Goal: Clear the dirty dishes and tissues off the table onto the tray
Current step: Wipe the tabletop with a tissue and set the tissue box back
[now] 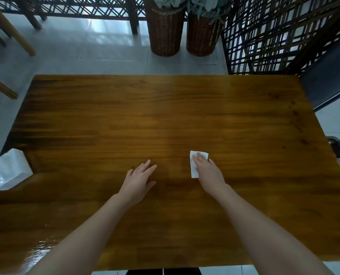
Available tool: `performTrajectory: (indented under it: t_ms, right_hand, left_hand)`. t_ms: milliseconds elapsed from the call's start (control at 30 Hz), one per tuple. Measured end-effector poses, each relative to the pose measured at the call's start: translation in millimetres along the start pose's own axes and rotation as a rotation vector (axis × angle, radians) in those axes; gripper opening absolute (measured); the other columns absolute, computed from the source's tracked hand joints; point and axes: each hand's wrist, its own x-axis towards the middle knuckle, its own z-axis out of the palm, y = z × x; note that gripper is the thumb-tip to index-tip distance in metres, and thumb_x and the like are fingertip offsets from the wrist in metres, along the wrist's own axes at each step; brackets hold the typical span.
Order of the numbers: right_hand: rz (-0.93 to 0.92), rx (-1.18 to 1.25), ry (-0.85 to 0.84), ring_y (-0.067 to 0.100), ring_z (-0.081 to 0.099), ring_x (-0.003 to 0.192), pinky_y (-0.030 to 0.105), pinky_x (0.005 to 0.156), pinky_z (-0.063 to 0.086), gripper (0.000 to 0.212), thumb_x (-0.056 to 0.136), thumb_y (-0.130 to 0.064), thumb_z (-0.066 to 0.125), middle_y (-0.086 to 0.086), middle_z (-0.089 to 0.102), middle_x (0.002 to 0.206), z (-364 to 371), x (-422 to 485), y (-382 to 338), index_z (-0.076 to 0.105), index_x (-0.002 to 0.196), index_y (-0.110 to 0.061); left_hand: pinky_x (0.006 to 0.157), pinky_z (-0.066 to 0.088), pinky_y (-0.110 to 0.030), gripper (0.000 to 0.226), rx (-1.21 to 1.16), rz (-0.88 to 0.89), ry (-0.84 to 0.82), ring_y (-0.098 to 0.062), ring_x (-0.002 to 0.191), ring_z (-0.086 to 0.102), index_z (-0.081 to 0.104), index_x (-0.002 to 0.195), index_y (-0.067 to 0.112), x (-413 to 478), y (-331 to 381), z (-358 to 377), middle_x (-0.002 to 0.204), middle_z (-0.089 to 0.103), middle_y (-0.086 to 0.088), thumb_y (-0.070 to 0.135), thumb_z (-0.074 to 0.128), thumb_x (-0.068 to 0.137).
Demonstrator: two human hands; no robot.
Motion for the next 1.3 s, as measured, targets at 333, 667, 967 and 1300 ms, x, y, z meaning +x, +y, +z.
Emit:
performTrajectory:
  t_ms: [333, 667, 967, 1300]
  right_hand:
    - [0.372, -0.095, 0.046, 0.008, 0.021, 0.142, 0.031, 0.116, 0.011, 0.079, 0.087, -0.009, 0.061, 0.000, 0.016, 0.158, 9.3, -81.9, 81.1, 0.014, 0.151, -0.015]
    - [0.405, -0.063, 0.119, 0.015, 0.018, 0.144, 0.033, 0.117, 0.008, 0.068, 0.093, -0.016, 0.055, 0.004, 0.021, 0.156, 35.0, -122.3, 86.1, 0.018, 0.150, -0.012]
    - [0.191, -0.115, 0.083, 0.018, 0.009, 0.146, 0.034, 0.117, 0.002, 0.074, 0.092, -0.012, 0.055, 0.005, 0.011, 0.159, 45.9, -177.5, 191.6, 0.011, 0.151, -0.013]
    - [0.241, -0.085, 0.135, 0.014, 0.012, 0.145, 0.029, 0.112, -0.005, 0.065, 0.096, -0.009, 0.046, 0.002, 0.015, 0.158, 38.2, -214.1, 286.9, 0.012, 0.151, -0.014]
  left_hand:
    - [0.118, 0.014, -0.044, 0.060, 0.006, 0.099, -0.022, -0.016, 0.147, 0.009, 0.022, 0.151, 0.031, 6.4, 22.1, 14.0, 0.160, 0.011, 0.004, 0.034, 0.050, 0.098]
    - [0.117, 0.015, -0.044, 0.061, 0.029, 0.087, -0.035, -0.018, 0.147, 0.012, 0.021, 0.151, 0.031, 3.7, 73.9, 42.2, 0.160, 0.012, 0.004, 0.035, 0.050, 0.098]
    - [0.118, 0.013, -0.045, 0.063, 0.075, -0.013, 0.088, -0.018, 0.148, 0.004, 0.016, 0.152, 0.029, 3.1, 168.6, 88.3, 0.161, 0.003, 0.002, 0.036, 0.048, 0.098]
    - [0.117, 0.011, -0.042, 0.065, 0.058, -0.150, 0.110, -0.015, 0.148, 0.004, 0.015, 0.152, 0.032, -24.9, 210.2, 123.7, 0.161, 0.004, 0.005, 0.039, 0.049, 0.096]
